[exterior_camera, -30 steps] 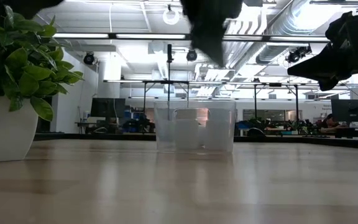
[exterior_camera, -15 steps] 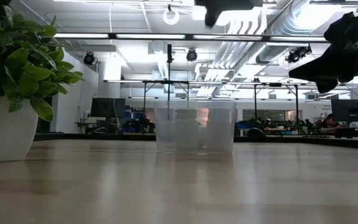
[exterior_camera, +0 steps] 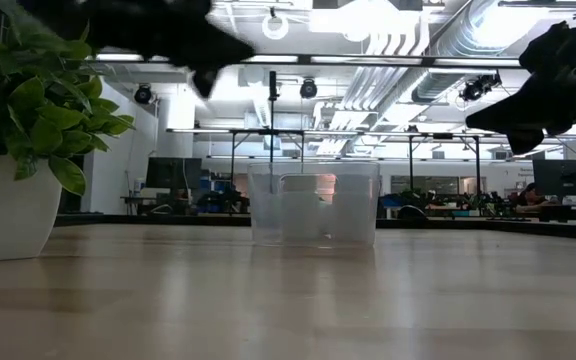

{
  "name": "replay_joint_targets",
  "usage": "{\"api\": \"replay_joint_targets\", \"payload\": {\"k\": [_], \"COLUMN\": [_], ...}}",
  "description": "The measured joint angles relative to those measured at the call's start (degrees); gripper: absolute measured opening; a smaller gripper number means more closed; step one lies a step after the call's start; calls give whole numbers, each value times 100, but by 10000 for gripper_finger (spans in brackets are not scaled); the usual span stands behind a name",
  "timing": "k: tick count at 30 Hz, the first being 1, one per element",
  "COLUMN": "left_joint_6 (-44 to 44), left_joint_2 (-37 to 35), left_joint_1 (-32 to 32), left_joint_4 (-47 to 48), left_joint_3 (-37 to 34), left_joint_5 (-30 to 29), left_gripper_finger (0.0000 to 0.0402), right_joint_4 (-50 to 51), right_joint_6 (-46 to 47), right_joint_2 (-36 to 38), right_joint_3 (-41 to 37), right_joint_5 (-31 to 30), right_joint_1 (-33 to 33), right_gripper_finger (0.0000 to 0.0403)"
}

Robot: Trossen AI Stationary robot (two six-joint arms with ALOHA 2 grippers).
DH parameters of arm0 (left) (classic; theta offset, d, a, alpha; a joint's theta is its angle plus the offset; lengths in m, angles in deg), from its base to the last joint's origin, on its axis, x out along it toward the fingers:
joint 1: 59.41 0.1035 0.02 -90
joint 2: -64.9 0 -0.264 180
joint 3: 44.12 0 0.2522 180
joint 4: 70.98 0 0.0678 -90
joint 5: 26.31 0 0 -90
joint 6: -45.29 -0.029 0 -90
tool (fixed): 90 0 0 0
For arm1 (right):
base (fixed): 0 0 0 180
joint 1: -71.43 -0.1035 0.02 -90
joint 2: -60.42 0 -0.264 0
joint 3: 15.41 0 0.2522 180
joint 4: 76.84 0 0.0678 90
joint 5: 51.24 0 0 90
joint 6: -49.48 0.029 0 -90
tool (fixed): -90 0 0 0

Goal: Pick and place pill bottles into a basket
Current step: Return to Home Position

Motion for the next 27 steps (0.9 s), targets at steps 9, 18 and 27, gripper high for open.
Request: {"api": "replay_joint_targets", "payload": {"k": [9,18,27], "left_joint_6": [-329,-385,-1024], "left_joint_2": [-2495,-4778,-6754], "left_joint_1": [-485,-906,-940], "left_joint_4": [-1222,-314,1224], "left_joint_3": [-2603,-3499,-3499], "left_joint_5": [-946,-1609,-1961], "left_gripper_finger": [20,21,33], "right_joint_4": [-68,-868,-1343], "right_joint_6": [26,-412,-1078], "right_joint_2": [31,102,481], "right_joint_3": [0,1,1], "right_joint_5": [42,165,1020], "right_joint_1": [1,1,-1], "right_gripper_finger": [2,1,1]}}
